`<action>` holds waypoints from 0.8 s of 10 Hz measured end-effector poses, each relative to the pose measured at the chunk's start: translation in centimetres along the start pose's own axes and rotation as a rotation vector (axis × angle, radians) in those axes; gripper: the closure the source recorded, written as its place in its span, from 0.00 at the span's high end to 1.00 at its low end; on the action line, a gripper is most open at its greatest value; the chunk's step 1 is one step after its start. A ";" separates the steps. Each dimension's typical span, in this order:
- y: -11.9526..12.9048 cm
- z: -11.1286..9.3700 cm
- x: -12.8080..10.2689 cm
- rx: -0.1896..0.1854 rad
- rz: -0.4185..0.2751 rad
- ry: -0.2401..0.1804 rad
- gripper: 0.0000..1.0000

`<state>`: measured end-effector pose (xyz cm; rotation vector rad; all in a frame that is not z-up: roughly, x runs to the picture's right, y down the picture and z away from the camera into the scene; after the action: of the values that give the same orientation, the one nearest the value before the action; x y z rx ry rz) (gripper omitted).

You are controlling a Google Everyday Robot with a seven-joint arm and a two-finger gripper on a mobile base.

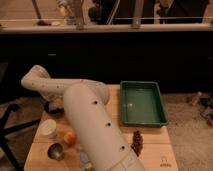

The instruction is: Wipe purple bowl with sponge

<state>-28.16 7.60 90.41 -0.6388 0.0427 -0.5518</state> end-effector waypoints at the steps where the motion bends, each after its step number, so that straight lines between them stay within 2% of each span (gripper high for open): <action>1: 0.0 -0.6 0.6 0.003 0.004 0.003 0.00; 3: 0.3 -2.1 1.5 0.018 0.004 0.007 0.00; 5: 1.8 -3.1 1.1 0.027 -0.014 -0.010 0.00; 8: 3.9 -2.2 -1.3 0.004 -0.060 -0.044 0.00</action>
<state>-27.86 9.56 86.25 -0.6499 -0.0187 -0.5957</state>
